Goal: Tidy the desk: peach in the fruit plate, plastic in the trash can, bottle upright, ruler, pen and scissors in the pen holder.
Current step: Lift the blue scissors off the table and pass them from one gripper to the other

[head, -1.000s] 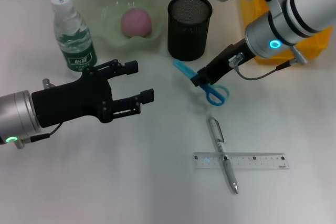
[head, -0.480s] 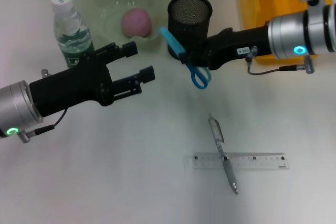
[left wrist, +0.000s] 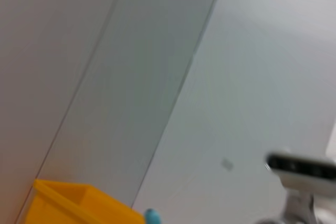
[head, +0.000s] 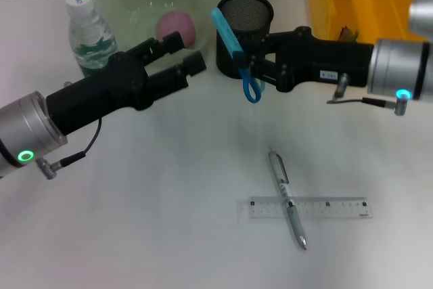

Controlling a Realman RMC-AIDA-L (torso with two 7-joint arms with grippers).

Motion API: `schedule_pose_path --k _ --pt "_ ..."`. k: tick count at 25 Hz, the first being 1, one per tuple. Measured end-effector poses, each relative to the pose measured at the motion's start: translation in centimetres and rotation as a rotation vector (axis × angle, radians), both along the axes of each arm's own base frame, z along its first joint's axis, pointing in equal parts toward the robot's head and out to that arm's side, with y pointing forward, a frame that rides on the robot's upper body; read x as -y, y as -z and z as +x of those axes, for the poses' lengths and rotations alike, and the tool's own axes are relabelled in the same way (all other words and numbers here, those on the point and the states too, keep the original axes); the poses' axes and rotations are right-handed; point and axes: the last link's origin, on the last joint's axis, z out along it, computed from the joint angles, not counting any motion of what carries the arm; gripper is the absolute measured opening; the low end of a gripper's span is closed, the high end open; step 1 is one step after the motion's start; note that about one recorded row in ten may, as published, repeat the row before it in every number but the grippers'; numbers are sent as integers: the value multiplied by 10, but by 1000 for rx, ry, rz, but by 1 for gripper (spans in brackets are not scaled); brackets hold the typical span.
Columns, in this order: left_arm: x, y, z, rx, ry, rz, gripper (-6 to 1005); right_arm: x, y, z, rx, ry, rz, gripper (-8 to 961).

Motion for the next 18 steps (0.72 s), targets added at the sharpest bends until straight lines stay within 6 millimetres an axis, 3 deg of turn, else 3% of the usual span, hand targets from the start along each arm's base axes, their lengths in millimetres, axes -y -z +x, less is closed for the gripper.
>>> schedule_pose_path --k 8,18 --pt "-7 10 4 84 -80 40 715 16 4 19 -122 -72 189 215" --pt "-22 37 21 36 -97 176 714 20 19 33 -104 -78 368 216"
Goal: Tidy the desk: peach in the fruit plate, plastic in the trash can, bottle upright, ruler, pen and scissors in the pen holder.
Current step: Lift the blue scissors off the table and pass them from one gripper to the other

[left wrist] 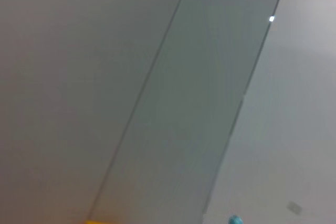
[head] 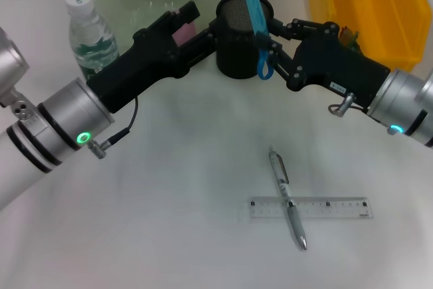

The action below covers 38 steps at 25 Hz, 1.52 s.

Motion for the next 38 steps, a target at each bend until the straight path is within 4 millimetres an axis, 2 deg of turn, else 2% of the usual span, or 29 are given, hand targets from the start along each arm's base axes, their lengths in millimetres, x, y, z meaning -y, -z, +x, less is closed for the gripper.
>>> schedule_pose_path --k 11,26,38 --pt "2 12 3 -12 -65 122 712 -4 13 -5 29 2 50 215" --pt "-10 34 27 -86 -57 155 710 -10 22 -18 45 -17 13 214" --pt "-13 39 26 -123 -100 193 708 -10 27 -21 56 -14 31 213"
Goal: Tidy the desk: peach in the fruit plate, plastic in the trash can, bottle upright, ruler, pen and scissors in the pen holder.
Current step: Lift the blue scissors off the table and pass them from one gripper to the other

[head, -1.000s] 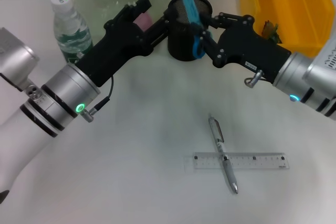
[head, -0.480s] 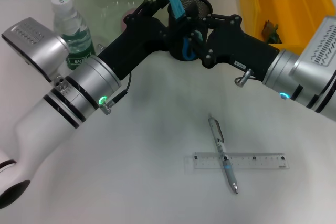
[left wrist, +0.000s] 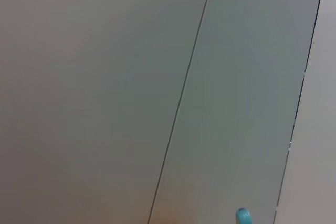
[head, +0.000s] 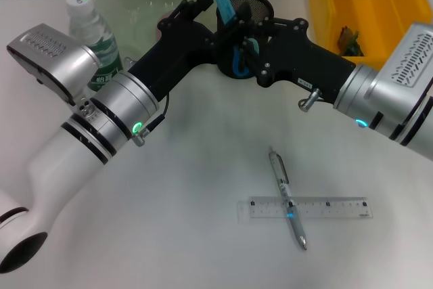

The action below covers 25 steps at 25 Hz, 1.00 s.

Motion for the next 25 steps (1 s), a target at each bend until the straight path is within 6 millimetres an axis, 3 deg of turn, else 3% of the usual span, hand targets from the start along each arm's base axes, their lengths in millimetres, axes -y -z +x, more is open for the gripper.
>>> schedule_pose_path --k 7,14,17,22,25 --pt "-1 0 0 -5 1 0 707 -1 -1 0 -2 2 8 214" --pt "-1 0 0 -9 5 7 512 -1 0 0 4 4 6 211" --pt "-2 -1 0 -1 -3 6 273 -1 0 1 6 6 6 199" --pt "-2 0 1 -8 9 0 111 -2 1 0 9 6 6 180" --pt "-2 0 2 -10 12 0 109 -2 1 0 9 5 6 168"
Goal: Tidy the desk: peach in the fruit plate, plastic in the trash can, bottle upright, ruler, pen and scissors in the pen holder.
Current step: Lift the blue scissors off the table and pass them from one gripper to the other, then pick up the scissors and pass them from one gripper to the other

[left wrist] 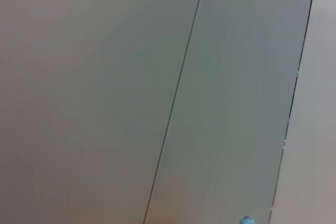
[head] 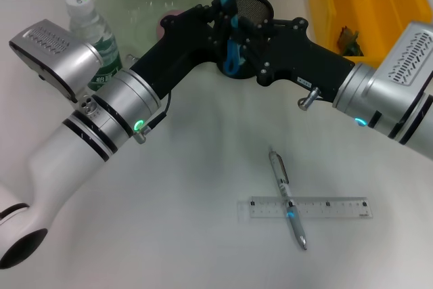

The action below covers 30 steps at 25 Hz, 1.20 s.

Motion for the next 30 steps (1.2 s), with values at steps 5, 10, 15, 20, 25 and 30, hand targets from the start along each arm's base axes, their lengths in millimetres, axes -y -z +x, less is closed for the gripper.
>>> schedule_pose_path --k 5,10,15,20,25,30 --pt "-1 0 3 5 8 2 105 0 0 0 0 -1 0 107" --pt "-2 -1 3 8 3 6 100 -1 0 -1 -1 -2 -1 47" --pt "-5 -5 0 12 -10 24 97 0 -1 1 -3 3 2 57" --pt "-6 -7 -2 17 -21 36 97 0 -3 4 -14 21 15 204" --pt "-5 -13 -8 55 -45 33 97 4 -7 12 -46 56 27 443" --pt "4 -28 -19 161 -38 19 97 13 -21 26 -180 132 -47 672"
